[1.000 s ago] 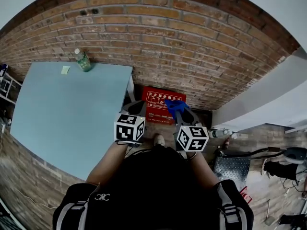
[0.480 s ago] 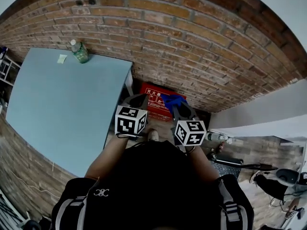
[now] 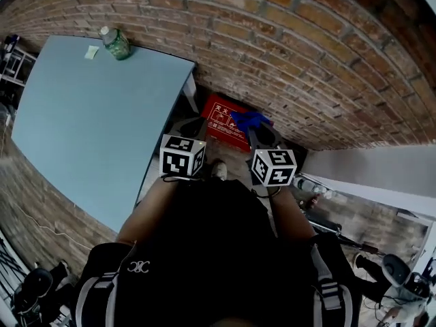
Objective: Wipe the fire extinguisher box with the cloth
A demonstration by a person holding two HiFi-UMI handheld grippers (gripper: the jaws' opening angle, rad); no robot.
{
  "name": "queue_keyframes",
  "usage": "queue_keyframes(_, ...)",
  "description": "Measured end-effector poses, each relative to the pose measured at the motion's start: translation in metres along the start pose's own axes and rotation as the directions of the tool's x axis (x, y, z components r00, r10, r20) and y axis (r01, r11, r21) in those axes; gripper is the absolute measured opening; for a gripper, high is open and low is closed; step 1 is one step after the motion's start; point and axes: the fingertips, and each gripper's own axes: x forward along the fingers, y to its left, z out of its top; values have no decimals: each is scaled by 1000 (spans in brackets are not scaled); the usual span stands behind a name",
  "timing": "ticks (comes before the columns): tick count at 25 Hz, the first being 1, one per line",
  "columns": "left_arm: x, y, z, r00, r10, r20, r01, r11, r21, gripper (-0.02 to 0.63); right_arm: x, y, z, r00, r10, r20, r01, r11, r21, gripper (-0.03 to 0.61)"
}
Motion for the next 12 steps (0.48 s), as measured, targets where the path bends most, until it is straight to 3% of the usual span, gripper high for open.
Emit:
queue_keyframes(7,0,17,-5,999,42,-21,-43,998,-36,9,36,17,-17,995,69,-78,-71,997,-28,58)
queue_keyframes(12,3,39,-9,998,30,-55,-34,996,-79,9,63,24,-23,994,53,-100,-62,994,-95,58)
